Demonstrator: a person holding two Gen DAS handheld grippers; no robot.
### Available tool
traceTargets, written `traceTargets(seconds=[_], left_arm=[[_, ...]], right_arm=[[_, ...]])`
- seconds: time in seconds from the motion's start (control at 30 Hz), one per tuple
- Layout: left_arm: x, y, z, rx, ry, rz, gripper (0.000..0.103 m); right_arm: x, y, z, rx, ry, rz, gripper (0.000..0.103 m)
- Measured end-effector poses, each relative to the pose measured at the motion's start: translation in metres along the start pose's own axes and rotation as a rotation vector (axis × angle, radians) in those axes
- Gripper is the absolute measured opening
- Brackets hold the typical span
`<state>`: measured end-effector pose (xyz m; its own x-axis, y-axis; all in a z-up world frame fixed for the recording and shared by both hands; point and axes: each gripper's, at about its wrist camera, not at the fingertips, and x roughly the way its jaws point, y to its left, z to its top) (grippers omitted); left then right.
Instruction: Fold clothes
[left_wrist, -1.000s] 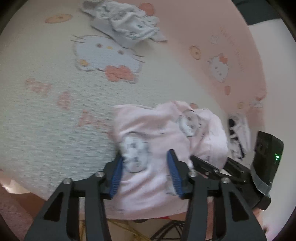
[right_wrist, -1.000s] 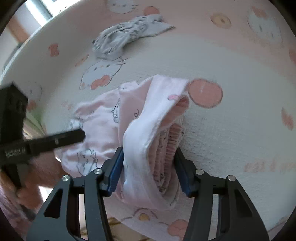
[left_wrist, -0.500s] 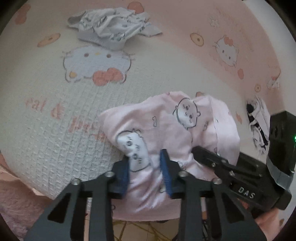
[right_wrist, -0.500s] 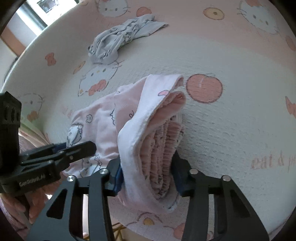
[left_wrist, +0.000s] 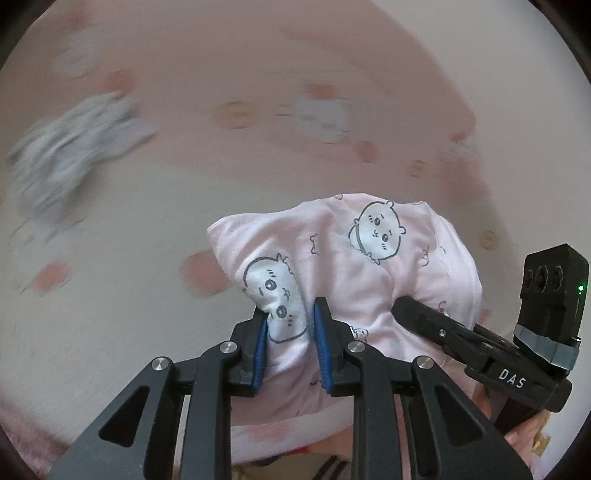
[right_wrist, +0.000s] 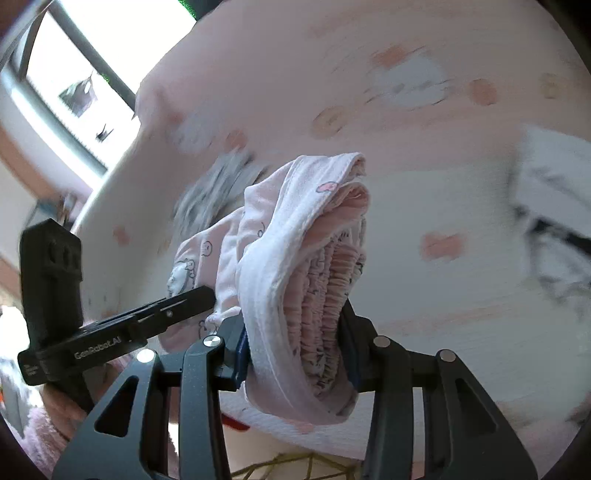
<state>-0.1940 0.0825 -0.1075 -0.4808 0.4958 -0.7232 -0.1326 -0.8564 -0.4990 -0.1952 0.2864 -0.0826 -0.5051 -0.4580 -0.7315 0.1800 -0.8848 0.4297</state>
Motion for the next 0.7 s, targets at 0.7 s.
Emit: traceTargets(seconds=[0.7], left_arm=[[0.282,-0.265,0.13,0.377,0.192,-0.104,0.026]], right_arm=[[-0.084,-0.296,0.104,0.232,-0.091,-0.373,0.041]])
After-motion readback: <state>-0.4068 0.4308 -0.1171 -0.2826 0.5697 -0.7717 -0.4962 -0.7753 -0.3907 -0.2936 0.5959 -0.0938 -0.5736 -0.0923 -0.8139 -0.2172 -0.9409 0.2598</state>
